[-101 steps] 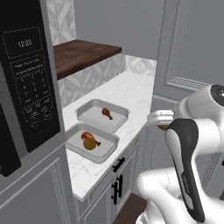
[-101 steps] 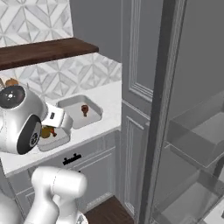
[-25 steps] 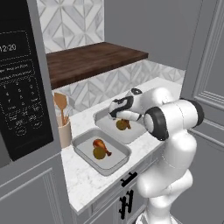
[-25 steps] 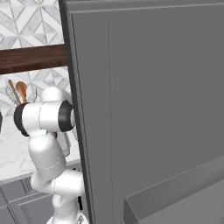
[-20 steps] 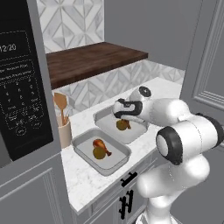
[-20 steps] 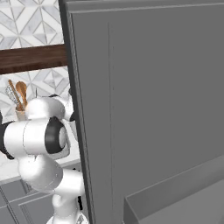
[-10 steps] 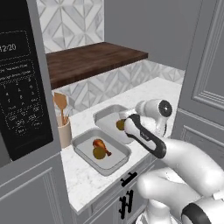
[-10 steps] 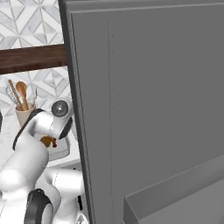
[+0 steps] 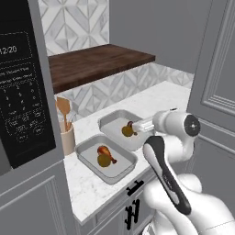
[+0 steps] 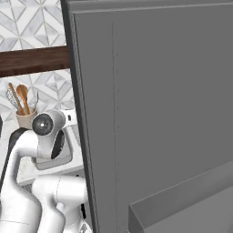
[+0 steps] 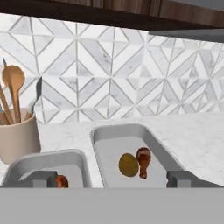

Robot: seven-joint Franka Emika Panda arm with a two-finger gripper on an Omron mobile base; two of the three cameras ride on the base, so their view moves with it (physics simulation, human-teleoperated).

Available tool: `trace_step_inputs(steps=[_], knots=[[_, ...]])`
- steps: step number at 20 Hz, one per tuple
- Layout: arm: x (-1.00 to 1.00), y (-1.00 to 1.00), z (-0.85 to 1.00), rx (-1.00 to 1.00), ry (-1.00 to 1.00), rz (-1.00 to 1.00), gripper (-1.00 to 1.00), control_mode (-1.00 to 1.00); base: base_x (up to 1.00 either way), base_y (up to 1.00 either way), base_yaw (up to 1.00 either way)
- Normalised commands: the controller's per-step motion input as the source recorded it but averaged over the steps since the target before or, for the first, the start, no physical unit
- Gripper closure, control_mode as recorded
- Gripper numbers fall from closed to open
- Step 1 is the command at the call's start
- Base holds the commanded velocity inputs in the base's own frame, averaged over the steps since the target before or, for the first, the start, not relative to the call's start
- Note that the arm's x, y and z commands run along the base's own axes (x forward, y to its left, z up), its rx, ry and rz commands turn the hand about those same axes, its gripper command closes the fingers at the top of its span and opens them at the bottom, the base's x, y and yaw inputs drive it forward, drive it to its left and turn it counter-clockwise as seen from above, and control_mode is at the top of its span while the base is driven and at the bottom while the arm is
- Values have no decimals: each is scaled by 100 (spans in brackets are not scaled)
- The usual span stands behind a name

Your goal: Place one avocado and one chicken drumstick in each tupperware on the nearby counter, to pack two identical lunches.

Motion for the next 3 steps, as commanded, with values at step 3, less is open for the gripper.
trace_step_inputs(steps=[3], knots=[[-82,0,45,0,-2,0,-100,-100,0,0,0]])
